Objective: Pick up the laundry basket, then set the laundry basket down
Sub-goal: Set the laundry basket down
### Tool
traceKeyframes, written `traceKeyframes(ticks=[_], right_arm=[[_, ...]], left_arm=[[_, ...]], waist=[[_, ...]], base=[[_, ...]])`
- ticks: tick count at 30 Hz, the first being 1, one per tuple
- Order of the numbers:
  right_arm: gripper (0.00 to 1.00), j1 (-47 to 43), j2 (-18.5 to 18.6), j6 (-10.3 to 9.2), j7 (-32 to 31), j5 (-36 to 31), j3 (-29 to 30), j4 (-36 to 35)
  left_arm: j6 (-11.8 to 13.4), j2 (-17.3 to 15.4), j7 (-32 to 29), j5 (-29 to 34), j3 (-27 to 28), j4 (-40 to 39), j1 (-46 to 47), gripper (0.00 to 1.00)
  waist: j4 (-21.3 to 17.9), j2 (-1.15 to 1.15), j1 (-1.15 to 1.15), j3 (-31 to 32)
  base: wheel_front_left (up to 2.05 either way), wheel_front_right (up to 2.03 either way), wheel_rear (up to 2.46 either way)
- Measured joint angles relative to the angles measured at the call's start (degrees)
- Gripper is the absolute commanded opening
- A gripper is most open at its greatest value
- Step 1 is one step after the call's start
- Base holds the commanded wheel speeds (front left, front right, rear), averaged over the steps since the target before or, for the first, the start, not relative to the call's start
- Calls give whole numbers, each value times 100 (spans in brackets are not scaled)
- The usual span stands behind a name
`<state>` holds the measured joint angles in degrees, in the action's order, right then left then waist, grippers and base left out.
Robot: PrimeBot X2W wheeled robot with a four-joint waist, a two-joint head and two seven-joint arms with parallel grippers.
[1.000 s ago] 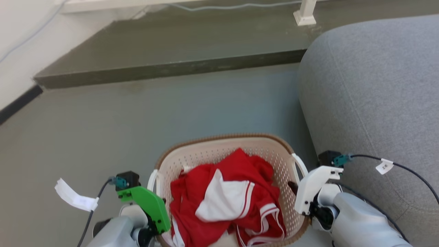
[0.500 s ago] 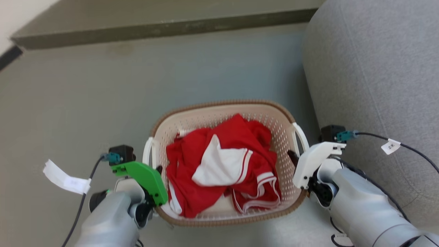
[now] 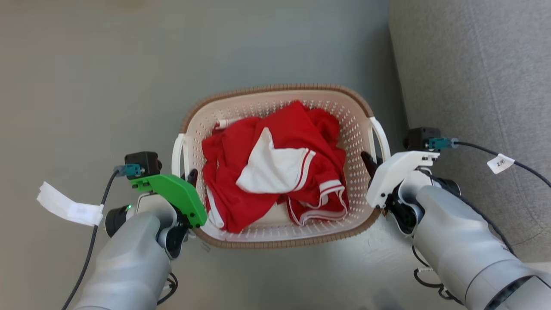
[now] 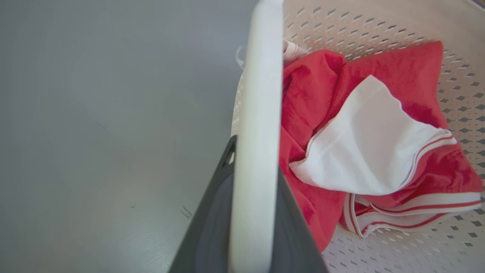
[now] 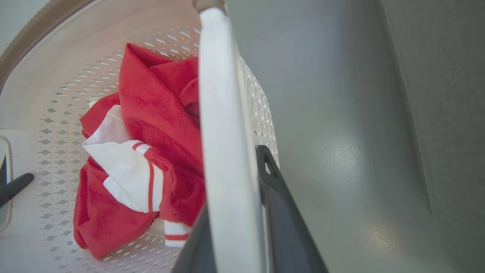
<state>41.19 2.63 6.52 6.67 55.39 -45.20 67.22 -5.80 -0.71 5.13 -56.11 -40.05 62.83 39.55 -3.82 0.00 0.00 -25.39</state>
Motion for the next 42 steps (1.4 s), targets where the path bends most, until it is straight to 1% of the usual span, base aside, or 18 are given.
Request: traceKeyframes(ticks=[11, 23, 26, 42], right_arm=[[0, 361, 40, 1, 394, -43, 44, -14], [0, 837, 140, 4, 590, -87, 123, -51], [0, 931, 168, 30, 608, -144, 146, -53], [0, 1276, 200, 53, 719, -214, 257, -51]], left_arm=[[-23, -14, 258, 86, -52, -19, 418, 0], [-32, -22, 363, 93, -93, -77, 940, 0], [-32, -23, 409, 93, -101, -112, 1018, 0], [-73, -30, 695, 137, -225, -56, 1402, 0]], waist=[[-43, 0, 0, -809], [-5, 0, 1, -1616], [16, 0, 0, -1808], [100, 0, 0, -2570]], base=[[0, 0, 0], [0, 0, 0], [0, 0, 0], [0, 0, 0]])
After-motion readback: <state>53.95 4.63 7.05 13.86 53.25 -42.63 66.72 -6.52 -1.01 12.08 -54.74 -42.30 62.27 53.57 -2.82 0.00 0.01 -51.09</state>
